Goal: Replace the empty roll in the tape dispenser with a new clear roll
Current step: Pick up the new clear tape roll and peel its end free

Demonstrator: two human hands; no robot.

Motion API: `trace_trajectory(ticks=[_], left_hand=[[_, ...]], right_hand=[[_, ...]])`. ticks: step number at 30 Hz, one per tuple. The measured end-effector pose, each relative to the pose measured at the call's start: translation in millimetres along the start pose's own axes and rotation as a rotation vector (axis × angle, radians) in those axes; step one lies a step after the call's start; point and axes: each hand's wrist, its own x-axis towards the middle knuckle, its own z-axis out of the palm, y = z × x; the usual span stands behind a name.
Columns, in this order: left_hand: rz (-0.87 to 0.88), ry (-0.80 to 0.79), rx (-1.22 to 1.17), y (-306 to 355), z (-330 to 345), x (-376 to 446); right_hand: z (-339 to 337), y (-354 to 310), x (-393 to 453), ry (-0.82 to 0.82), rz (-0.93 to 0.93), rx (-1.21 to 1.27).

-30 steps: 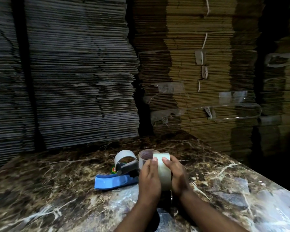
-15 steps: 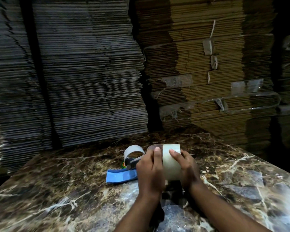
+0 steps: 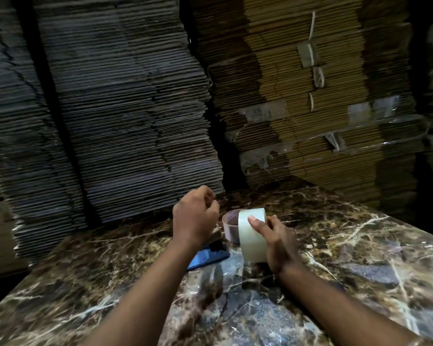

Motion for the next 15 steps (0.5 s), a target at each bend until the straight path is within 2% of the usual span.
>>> trace_trajectory(ticks=[3,6,11,15], left_hand=[[-0.158,-0.199,0.061,-8,4,9],[-0.282,-0.337,-0.064,-16,9,5],[-0.446,-0.274,-0.288,-19,13,-3],[-0.499,-0.272,-0.392,-22,14,-2]], right_hand=[[-1,-3,-3,-0.009,-0.006,-0.008],[0,-2,-3,-0.011,-0.013,-0.029],[1,0,-1,-0.019,-0.018,-0.053],[1,-1,-2,-0.039,-0.019,-0.074]])
